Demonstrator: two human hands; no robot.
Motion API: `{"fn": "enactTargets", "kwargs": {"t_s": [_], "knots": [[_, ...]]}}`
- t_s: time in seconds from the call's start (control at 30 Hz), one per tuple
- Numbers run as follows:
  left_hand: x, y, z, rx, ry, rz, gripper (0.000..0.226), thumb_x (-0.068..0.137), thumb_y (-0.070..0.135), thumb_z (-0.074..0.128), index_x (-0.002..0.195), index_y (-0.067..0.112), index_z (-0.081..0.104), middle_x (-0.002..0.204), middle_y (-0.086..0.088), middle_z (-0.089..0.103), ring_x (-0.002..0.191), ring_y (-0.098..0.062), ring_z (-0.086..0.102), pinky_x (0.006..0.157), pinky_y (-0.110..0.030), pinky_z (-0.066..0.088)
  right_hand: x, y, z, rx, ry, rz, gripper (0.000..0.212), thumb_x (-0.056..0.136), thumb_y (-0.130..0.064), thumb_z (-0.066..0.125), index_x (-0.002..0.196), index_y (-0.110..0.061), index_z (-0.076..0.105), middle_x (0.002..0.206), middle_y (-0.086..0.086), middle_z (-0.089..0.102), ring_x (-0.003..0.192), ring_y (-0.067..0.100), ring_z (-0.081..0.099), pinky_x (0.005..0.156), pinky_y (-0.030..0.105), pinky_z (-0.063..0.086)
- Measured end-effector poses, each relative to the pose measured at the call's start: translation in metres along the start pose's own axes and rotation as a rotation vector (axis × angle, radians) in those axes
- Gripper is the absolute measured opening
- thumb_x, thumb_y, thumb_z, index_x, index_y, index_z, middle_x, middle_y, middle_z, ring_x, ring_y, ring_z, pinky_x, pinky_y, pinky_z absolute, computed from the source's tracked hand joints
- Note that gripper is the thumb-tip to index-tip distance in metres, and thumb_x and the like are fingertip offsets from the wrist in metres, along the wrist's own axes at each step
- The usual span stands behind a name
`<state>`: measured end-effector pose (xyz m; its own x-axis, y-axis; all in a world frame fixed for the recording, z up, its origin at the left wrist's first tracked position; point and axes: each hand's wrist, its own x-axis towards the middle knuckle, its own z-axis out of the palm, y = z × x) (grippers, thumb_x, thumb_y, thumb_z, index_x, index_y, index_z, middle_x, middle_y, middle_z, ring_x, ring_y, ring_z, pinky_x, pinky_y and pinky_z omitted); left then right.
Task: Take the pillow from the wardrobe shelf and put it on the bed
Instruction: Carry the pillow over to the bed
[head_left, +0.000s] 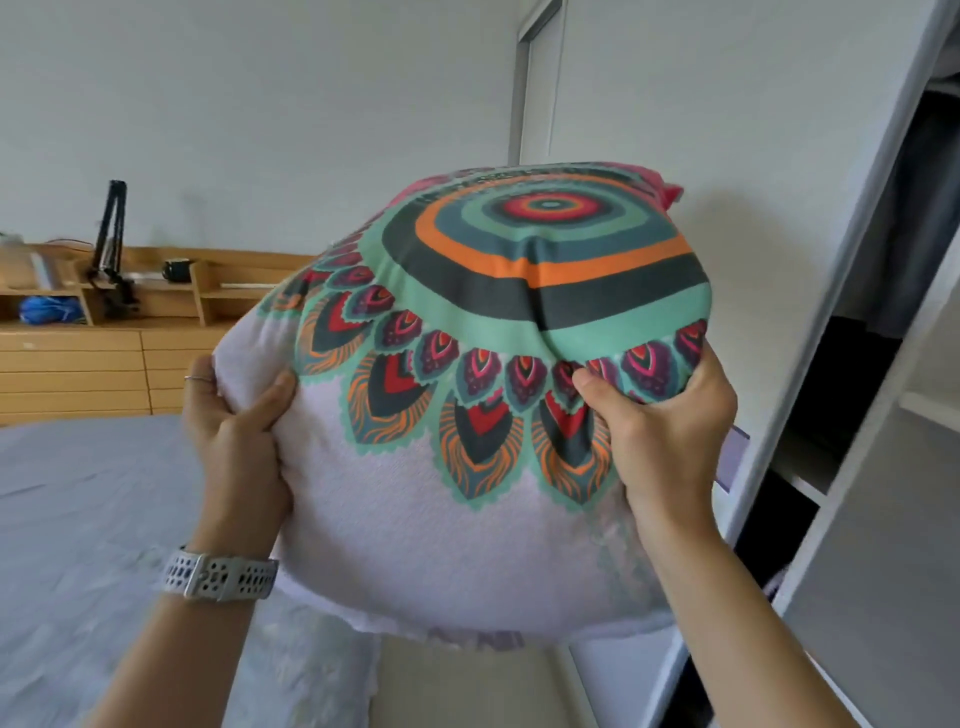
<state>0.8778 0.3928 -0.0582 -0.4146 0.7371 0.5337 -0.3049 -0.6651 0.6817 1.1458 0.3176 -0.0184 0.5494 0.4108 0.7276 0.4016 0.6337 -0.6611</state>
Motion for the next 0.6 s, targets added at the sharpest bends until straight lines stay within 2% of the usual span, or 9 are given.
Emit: {"fn": "enactTargets", "kwargs": {"t_s": [0.07, 0.13, 0.23, 0.33, 0.47, 0.6], "knots": [[0.019, -0.009, 0.003, -0.011, 0.022, 0.021, 0.030, 0.081, -0.003, 0.067, 0.092, 0.022, 0.054, 0.106, -0.015, 0.062, 0.096, -0.026, 0.062, 0.086, -0.045, 0.052, 0.020, 0.014, 0.020, 0.015, -0.016, -0.002, 0.049, 0.056, -0.015, 0.086, 0.101, -0.011, 0.068, 0.090, -0.005, 0.075, 0.081, 0.008, 0.072, 0.076, 0.026, 0.058], [0.035, -0.019, 0.008, -0.012, 0.037, 0.038, 0.030, 0.080, -0.002, 0.069, 0.093, 0.022, 0.055, 0.107, -0.016, 0.063, 0.097, -0.027, 0.063, 0.087, -0.046, 0.053, 0.037, 0.029, 0.035, 0.021, -0.022, 0.002, 0.050, 0.055, -0.018, 0.086, 0.101, -0.012, 0.068, 0.092, -0.001, 0.076, 0.083, 0.014, 0.073, 0.079, 0.034, 0.059], [0.057, -0.041, 0.019, -0.009, 0.062, 0.071, 0.031, 0.078, -0.001, 0.071, 0.093, 0.021, 0.055, 0.101, -0.008, 0.067, 0.094, -0.023, 0.066, 0.085, -0.043, 0.057, 0.060, 0.058, 0.053, 0.027, -0.029, 0.008, 0.053, 0.054, -0.021, 0.086, 0.103, -0.011, 0.068, 0.094, 0.003, 0.076, 0.085, 0.018, 0.074, 0.079, 0.042, 0.059], [0.078, -0.070, 0.033, -0.003, 0.070, 0.084, 0.031, 0.077, 0.001, 0.072, 0.092, 0.021, 0.054, 0.099, -0.008, 0.067, 0.094, -0.025, 0.067, 0.085, -0.045, 0.057, 0.083, 0.091, 0.069, 0.034, -0.026, 0.014, 0.055, 0.054, -0.022, 0.086, 0.104, -0.010, 0.068, 0.095, 0.003, 0.076, 0.086, 0.018, 0.074, 0.079, 0.042, 0.060], [0.105, -0.115, 0.058, 0.039, 0.115, 0.122, 0.031, 0.078, 0.002, 0.072, 0.099, 0.016, 0.054, 0.099, -0.008, 0.066, 0.092, -0.023, 0.066, 0.085, -0.046, 0.056, 0.111, 0.141, 0.095, 0.024, -0.024, -0.002, 0.049, 0.055, -0.023, 0.085, 0.101, -0.014, 0.068, 0.088, -0.006, 0.074, 0.080, 0.010, 0.072, 0.076, 0.035, 0.059], [0.132, -0.165, 0.086, 0.076, 0.128, 0.152, 0.029, 0.080, 0.005, 0.072, 0.095, 0.023, 0.055, 0.098, -0.004, 0.068, 0.093, -0.023, 0.067, 0.082, -0.044, 0.059, 0.147, 0.198, 0.120, -0.009, -0.048, 0.012, 0.051, 0.056, -0.027, 0.083, 0.103, -0.014, 0.068, 0.091, -0.002, 0.075, 0.084, 0.017, 0.071, 0.080, 0.041, 0.057]]}}
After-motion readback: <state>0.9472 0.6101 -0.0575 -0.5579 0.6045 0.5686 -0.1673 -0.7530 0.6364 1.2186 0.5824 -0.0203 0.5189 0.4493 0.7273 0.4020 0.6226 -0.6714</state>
